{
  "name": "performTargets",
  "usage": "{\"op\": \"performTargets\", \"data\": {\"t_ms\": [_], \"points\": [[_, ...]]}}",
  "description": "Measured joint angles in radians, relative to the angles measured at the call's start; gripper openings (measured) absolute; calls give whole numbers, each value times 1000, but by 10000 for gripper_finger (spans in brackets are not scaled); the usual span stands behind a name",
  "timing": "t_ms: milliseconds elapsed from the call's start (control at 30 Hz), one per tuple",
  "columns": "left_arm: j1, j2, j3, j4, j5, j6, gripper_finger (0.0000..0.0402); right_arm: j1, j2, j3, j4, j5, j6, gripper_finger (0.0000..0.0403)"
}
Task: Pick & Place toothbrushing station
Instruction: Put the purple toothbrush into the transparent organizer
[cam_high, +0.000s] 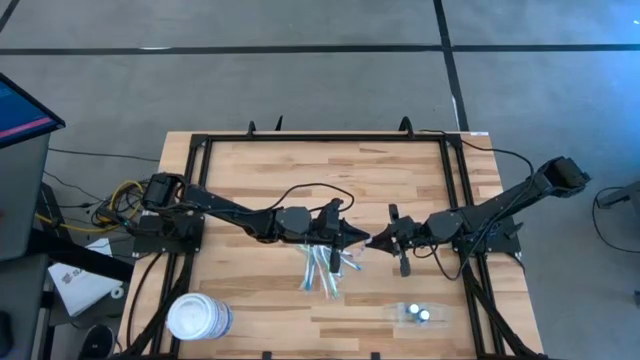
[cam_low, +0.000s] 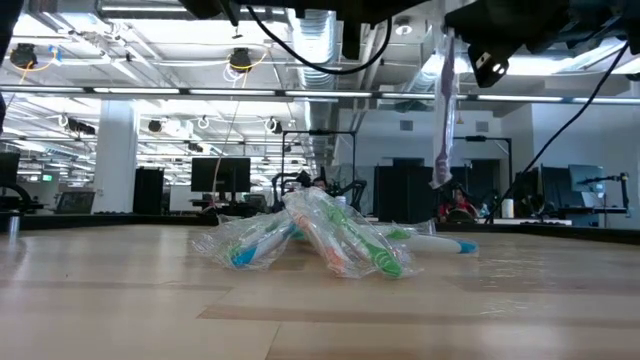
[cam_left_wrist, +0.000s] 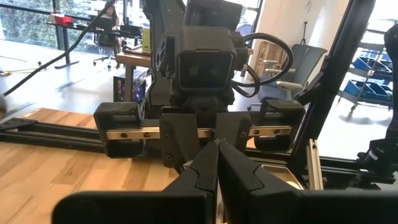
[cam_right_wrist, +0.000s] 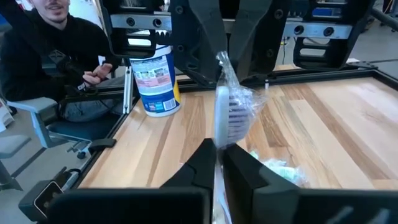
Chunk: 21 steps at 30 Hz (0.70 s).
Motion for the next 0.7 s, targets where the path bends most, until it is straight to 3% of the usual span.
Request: {"op": "performTargets", "data": {"t_ms": [400,700], "points": [[0,-25,0,-10,-2,16,33,15,-19,0,-25,-2,-1,3],[-5,-74,-21,-79,-2,41,62,101,-169,0,-135,-2,-10,1]]}}
